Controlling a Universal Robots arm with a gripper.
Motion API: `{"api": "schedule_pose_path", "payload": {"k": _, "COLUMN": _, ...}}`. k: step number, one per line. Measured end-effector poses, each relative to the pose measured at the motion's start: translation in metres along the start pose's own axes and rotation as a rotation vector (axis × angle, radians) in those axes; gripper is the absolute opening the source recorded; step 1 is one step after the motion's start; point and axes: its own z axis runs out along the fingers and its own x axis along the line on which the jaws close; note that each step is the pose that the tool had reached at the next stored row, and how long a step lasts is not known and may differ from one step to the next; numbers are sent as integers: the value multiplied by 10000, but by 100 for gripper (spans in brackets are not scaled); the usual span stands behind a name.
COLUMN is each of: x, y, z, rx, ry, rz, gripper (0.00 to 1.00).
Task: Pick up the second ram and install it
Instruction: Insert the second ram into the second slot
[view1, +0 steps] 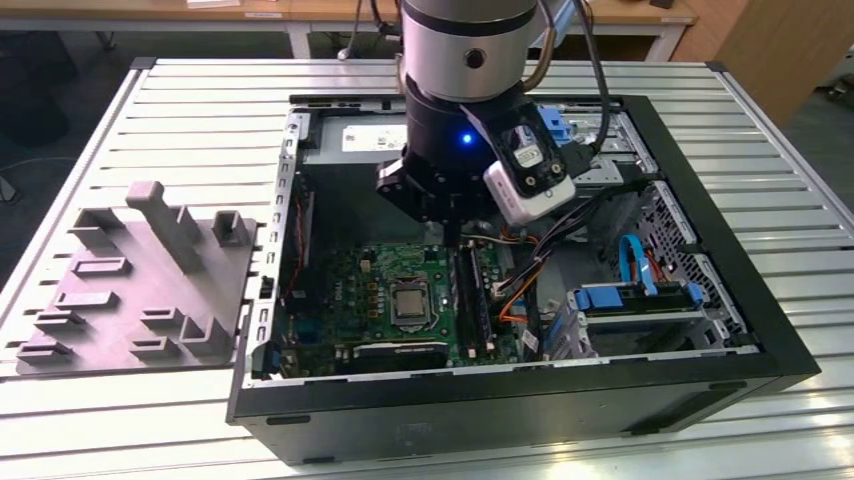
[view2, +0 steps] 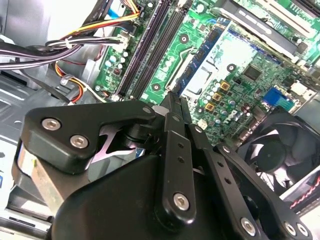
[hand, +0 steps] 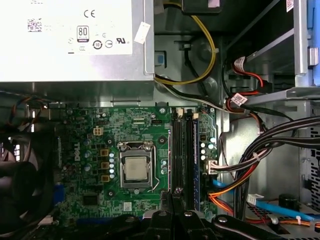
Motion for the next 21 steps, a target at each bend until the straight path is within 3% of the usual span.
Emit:
{"api": "schedule_pose_path", "payload": {"k": 11, "x": -10, "y": 0, "z": 73, "rx": -2, "ry": -1, "rz": -13, "gripper": 11}}
{"api": "schedule_pose_path", "payload": {"k": 21, "x": -10, "y": 0, "z": 89, "rx": -8, "ry": 1, "rz": -173, "gripper": 11}}
